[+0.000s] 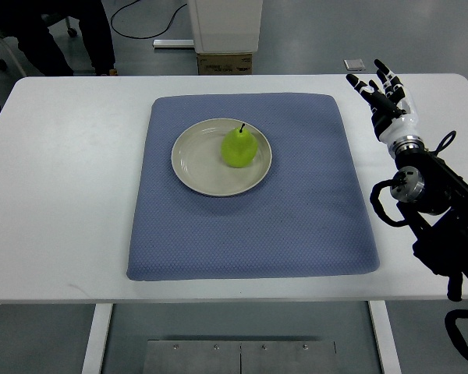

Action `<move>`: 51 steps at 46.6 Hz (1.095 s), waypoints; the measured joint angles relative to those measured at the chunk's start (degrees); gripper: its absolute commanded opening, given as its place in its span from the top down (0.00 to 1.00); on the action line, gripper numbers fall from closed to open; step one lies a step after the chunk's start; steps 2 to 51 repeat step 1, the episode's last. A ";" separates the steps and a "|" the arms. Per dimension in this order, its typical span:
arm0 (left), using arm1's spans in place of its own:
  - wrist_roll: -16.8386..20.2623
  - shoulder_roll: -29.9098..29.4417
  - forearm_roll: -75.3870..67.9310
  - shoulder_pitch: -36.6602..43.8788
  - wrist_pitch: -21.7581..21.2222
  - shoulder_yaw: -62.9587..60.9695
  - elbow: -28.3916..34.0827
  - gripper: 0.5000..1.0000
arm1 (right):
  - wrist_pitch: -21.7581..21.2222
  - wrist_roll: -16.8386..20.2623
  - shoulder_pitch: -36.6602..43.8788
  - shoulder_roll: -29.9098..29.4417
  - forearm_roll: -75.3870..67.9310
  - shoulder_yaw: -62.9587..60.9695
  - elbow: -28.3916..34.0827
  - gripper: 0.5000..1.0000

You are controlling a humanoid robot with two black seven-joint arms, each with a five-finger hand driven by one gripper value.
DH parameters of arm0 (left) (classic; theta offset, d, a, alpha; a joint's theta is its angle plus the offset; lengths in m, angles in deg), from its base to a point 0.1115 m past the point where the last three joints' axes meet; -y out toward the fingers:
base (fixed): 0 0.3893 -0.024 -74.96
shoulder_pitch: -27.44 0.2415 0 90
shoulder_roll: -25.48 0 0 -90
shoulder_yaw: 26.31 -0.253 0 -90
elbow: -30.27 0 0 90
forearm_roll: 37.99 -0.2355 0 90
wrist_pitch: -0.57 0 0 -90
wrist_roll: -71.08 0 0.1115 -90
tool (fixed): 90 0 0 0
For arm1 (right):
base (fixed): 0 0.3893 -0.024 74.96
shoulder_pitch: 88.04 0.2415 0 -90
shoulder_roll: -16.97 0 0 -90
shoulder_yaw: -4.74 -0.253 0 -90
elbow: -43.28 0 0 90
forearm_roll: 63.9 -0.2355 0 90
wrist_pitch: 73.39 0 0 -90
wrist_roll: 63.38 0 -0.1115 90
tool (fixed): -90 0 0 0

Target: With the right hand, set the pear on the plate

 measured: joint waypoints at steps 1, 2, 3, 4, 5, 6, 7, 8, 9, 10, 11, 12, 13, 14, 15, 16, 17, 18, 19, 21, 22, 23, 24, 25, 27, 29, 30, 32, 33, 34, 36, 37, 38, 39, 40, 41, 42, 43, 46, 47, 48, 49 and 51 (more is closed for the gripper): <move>0.00 0.00 0.00 0.00 0.00 0.00 0.00 0.00 | 0.00 0.00 -0.04 -0.11 0.00 -0.03 0.00 0.00; 0.00 0.00 0.00 0.00 0.00 0.00 0.00 0.00 | 0.00 0.00 -0.04 -0.11 0.00 -0.03 0.00 0.00; 0.00 0.00 0.00 0.00 0.00 0.00 0.00 0.00 | 0.00 0.00 -0.04 -0.11 0.00 -0.03 0.00 0.00; 0.00 0.00 0.00 0.00 0.00 0.00 0.00 0.00 | 0.00 0.00 -0.04 -0.11 0.00 -0.03 0.00 0.00; 0.00 0.00 0.00 0.00 0.00 0.00 0.00 0.00 | 0.00 0.00 -0.04 -0.11 0.00 -0.03 0.00 0.00; 0.00 0.00 0.00 0.00 0.00 0.00 0.00 0.00 | 0.00 0.00 -0.04 -0.11 0.00 -0.03 0.00 0.00; 0.00 0.00 0.00 0.00 0.00 0.00 0.00 0.00 | 0.00 0.00 -0.04 -0.11 0.00 -0.03 0.00 0.00; 0.00 0.00 0.00 0.00 0.00 0.00 0.00 0.00 | 0.00 0.00 -0.04 -0.11 0.00 -0.03 0.00 0.00; 0.00 0.00 0.00 0.00 0.00 0.00 0.00 0.00 | 0.00 0.00 -0.04 -0.11 0.00 -0.03 0.00 0.00; 0.00 0.00 0.00 0.00 0.00 0.00 0.00 0.00 | 0.00 0.00 -0.04 -0.11 0.00 -0.03 0.00 0.00; 0.00 0.00 0.00 0.00 0.00 0.00 0.00 0.00 | 0.00 0.00 -0.04 -0.11 0.00 -0.03 0.00 0.00; 0.00 0.00 0.00 0.00 0.00 0.00 0.00 0.00 | 0.00 0.00 -0.04 -0.11 0.00 -0.03 0.00 0.00; 0.00 0.00 0.00 0.00 0.00 0.00 0.00 0.00 | 0.00 0.00 -0.04 -0.11 0.00 -0.03 0.00 0.00; 0.00 0.00 0.00 0.00 0.00 0.00 0.00 0.00 | 0.00 0.00 -0.04 -0.11 0.00 -0.03 0.00 0.00; 0.00 0.00 0.00 0.00 0.00 0.00 0.00 0.00 | 0.00 0.00 -0.04 -0.11 0.00 -0.03 0.00 0.00; 0.00 0.00 0.00 0.00 0.00 0.00 0.00 0.00 | 0.00 0.00 -0.04 -0.11 0.00 -0.03 0.00 0.00; 0.00 0.00 0.00 0.00 0.00 0.00 0.00 0.00 | 0.00 0.00 -0.04 -0.11 0.00 -0.03 0.00 0.00; 0.00 0.00 0.00 0.00 0.00 0.00 0.00 0.00 | 0.00 0.00 -0.04 -0.11 0.00 -0.03 0.00 0.00; 0.00 0.00 0.00 0.00 0.00 0.00 0.00 0.00 | 0.00 0.00 -0.04 -0.11 0.00 -0.03 0.00 0.00; 0.00 0.00 0.00 0.00 0.00 0.00 0.00 0.00 | 0.00 0.00 -0.04 -0.11 0.00 -0.03 0.00 0.00; 0.00 0.00 0.00 0.00 0.00 0.00 0.00 0.00 | 0.00 0.00 -0.04 -0.11 0.00 -0.03 0.00 0.00; 0.00 0.00 0.00 0.00 0.00 0.00 0.00 0.00 | 0.00 0.00 -0.04 -0.11 0.00 -0.03 0.00 0.00; 0.00 0.00 0.00 0.00 0.00 0.00 0.00 0.00 | 0.00 0.00 -0.04 -0.11 0.00 -0.03 0.00 0.00; 0.00 0.00 0.00 0.00 0.00 0.00 0.00 0.00 | 0.00 0.00 -0.04 -0.11 0.00 -0.03 0.00 0.00; 0.00 0.00 0.00 0.00 0.00 0.00 0.00 0.00 | 0.00 0.00 -0.04 -0.11 0.00 -0.03 0.00 0.00; 0.00 0.00 0.00 0.00 0.00 0.00 0.00 0.00 | 0.00 0.00 -0.04 -0.11 0.00 -0.03 0.00 0.00; 0.00 0.00 0.00 0.00 0.00 0.00 0.00 0.00 | 0.00 0.00 -0.04 -0.11 0.00 -0.03 0.00 0.00; 0.00 0.00 0.00 0.00 0.00 0.00 0.00 0.00 | 0.00 0.00 -0.04 -0.11 0.00 -0.03 0.00 0.00; 0.00 0.00 0.00 0.00 0.00 0.00 0.00 0.00 | 0.00 0.00 -0.04 -0.11 0.00 -0.03 0.00 0.00; 0.00 0.00 0.00 0.00 0.00 0.00 0.00 0.00 | 0.00 0.00 -0.04 -0.11 0.00 -0.03 0.00 0.00; 0.00 0.00 0.00 0.00 0.00 0.00 0.00 0.00 | 0.00 0.00 -0.04 -0.11 0.00 -0.03 0.00 0.00; 0.00 0.00 0.00 0.00 0.00 0.00 0.00 0.00 | 0.00 0.00 -0.04 -0.11 0.00 -0.03 0.00 0.00; 0.00 0.00 0.00 0.00 0.00 0.00 0.00 0.00 | 0.00 0.00 -0.04 -0.11 0.00 -0.03 0.00 0.00; 0.00 0.00 0.00 0.00 0.00 0.00 0.00 0.00 | 0.00 0.00 -0.04 -0.11 0.00 -0.03 0.00 0.00; 0.00 0.00 0.00 0.00 0.00 0.00 0.00 0.00 | 0.00 0.00 -0.04 -0.11 0.00 -0.03 0.00 0.00; 0.00 0.00 0.00 0.00 0.00 0.00 0.00 0.00 | 0.00 0.00 -0.04 -0.11 0.00 -0.03 0.00 0.00; 0.00 0.00 0.00 0.00 0.00 0.00 0.00 0.00 | 0.00 0.00 -0.04 -0.11 0.00 -0.03 0.00 0.00; 0.00 0.00 0.00 0.00 0.00 0.00 0.00 0.00 | 0.00 0.00 -0.04 -0.11 0.00 -0.03 0.00 0.00; 0.00 0.00 0.00 0.00 0.00 0.00 0.00 0.00 | 0.00 0.00 -0.04 -0.11 0.00 -0.03 0.00 0.00; 0.00 0.00 0.00 0.00 0.00 0.00 0.00 0.00 | 0.00 0.00 -0.04 -0.11 0.00 -0.03 0.00 0.00; 0.00 0.00 0.00 0.00 0.00 0.00 0.00 0.00 | 0.00 0.00 -0.04 -0.11 0.00 -0.03 0.00 0.00; 0.00 0.00 0.00 0.00 0.00 0.00 0.00 0.00 | 0.00 0.00 -0.04 -0.11 0.00 -0.03 0.00 0.00; 0.00 0.00 0.00 0.00 0.00 0.00 0.00 0.00 | 0.00 0.00 -0.04 -0.11 0.00 -0.03 0.00 0.00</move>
